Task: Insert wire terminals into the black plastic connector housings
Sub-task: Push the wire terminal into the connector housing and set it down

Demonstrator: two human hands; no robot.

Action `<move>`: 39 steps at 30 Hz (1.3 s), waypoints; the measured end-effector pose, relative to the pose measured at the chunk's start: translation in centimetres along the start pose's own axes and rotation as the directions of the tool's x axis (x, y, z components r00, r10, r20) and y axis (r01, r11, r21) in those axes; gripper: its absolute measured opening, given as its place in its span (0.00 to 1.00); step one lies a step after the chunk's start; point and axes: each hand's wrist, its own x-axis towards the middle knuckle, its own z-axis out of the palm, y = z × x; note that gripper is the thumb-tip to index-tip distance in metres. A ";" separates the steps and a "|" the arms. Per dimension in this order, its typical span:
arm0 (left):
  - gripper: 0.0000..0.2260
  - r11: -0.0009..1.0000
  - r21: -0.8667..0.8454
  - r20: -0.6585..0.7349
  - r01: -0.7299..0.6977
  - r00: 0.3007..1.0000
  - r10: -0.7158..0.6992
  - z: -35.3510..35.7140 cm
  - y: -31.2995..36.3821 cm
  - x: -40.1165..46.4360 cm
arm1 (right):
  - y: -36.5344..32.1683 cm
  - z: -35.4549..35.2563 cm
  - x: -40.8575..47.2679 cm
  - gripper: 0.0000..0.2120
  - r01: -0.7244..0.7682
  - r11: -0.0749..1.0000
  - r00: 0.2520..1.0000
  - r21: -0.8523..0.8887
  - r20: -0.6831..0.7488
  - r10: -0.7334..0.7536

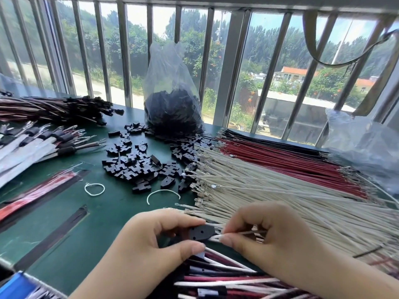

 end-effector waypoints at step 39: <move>0.28 0.989 0.145 -0.081 -0.030 0.996 0.042 0.7 -0.6 0.1 | 1.2 0.6 0.1 0.11 0.062 0.987 0.994 -0.151 -0.080 -0.075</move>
